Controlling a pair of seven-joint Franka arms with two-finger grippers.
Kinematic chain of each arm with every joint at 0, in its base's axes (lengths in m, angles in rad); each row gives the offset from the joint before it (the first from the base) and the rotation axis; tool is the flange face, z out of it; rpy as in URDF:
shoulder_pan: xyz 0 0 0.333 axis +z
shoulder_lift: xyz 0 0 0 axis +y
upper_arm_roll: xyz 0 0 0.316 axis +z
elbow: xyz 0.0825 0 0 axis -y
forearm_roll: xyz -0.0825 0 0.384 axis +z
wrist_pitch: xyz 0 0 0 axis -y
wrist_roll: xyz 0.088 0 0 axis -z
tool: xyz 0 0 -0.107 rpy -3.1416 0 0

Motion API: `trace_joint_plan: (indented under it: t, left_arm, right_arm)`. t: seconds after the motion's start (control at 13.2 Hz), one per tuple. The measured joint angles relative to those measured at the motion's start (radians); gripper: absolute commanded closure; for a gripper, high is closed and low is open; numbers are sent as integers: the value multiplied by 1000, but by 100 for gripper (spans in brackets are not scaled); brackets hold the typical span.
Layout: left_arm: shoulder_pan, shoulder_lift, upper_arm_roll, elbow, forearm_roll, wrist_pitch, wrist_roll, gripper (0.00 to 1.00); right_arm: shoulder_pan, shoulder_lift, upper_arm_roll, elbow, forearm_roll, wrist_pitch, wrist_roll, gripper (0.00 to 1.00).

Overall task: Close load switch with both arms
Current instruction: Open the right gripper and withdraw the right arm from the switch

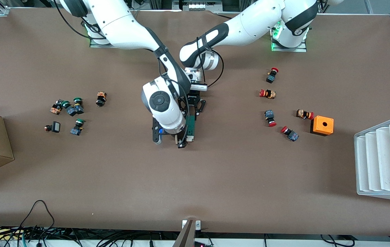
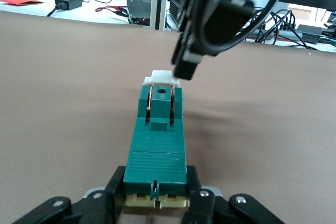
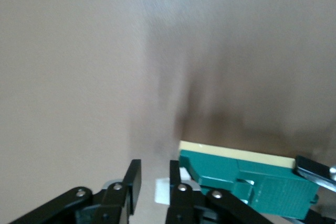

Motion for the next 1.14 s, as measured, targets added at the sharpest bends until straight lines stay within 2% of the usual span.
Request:
trace_joint_plan:
  t: [0.08,0.3,0.68,0.83,0.99,1.14]
  left_arm:
    - [0,0,0,1,0,0,0,0]
    - [-10,0,-2,17,0,1,2,0]
    - [-1,-11,-2,39,-5,1,44,0]
    - [17,-24,-16,42,-40,3,90,0]
    - [66,-38,-71,44,-96,10,172,0]
    - [179,-44,-192,46,-166,14,319,0]
  right_arm:
    - [-22,-11,0,12,0,-28,-14,2]
    - [-103,-96,7,22,0,-149,-145,1]
    - [-273,-289,37,-36,0,-362,-560,1]
    - [-337,-361,42,-67,0,-453,-753,1]
    - [-405,-440,43,-102,0,-555,-955,1]
    - [-466,-521,45,-142,-6,-644,-1146,1]
